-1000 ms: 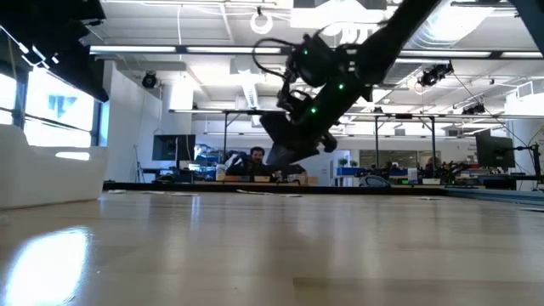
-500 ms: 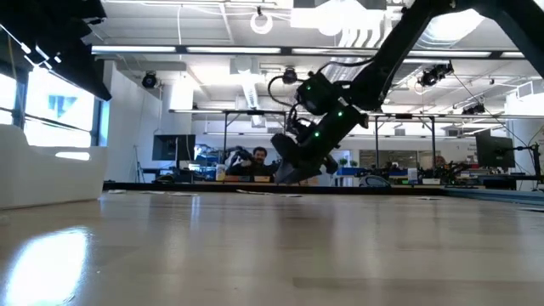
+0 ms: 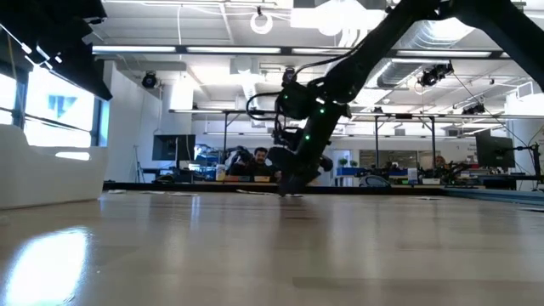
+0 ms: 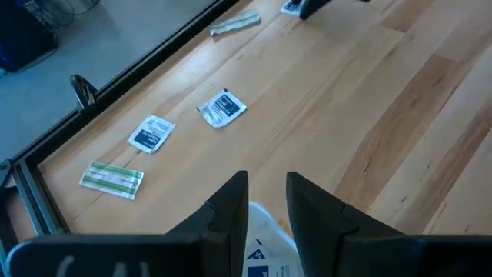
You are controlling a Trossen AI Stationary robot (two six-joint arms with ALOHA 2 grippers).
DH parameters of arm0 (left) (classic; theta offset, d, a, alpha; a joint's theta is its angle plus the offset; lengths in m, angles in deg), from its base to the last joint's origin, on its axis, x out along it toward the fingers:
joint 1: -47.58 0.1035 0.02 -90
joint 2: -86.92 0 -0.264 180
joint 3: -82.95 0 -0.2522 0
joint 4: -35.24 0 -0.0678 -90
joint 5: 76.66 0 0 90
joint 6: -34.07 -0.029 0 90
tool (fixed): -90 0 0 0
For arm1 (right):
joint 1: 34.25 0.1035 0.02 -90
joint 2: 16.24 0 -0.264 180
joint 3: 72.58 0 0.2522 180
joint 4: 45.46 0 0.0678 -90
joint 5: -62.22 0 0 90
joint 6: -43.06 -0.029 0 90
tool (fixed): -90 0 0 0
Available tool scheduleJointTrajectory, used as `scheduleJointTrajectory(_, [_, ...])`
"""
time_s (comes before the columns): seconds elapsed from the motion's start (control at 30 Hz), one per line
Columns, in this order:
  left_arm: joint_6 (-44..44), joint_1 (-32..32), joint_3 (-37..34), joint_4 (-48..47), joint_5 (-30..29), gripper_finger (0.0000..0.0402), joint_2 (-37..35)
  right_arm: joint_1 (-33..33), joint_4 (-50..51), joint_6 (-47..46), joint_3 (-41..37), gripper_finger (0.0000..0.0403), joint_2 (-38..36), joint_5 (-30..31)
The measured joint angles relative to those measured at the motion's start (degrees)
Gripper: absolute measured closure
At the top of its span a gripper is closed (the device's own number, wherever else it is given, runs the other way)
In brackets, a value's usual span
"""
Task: Pick & Place First Aid Supplies
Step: Put the blue alcohol pad into the white bin
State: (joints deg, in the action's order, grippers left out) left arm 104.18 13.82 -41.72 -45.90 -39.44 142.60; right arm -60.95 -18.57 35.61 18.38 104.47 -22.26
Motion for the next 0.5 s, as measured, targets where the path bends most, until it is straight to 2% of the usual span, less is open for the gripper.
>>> scheduleJointTrajectory(0.23, [0.02, 0.0, 0.0, 0.01, 0.62, 0.0314, 0.02, 0.0, 8.05, -0.66, 2.56, 0.0219, 0.3, -2.33])
scheduleJointTrajectory(0.5, [0.02, 0.0, 0.0, 0.11, 0.88, 0.0314, 0.02, 1.77, 11.77, -0.57, 2.88, 0.0219, 0.17, -6.24])
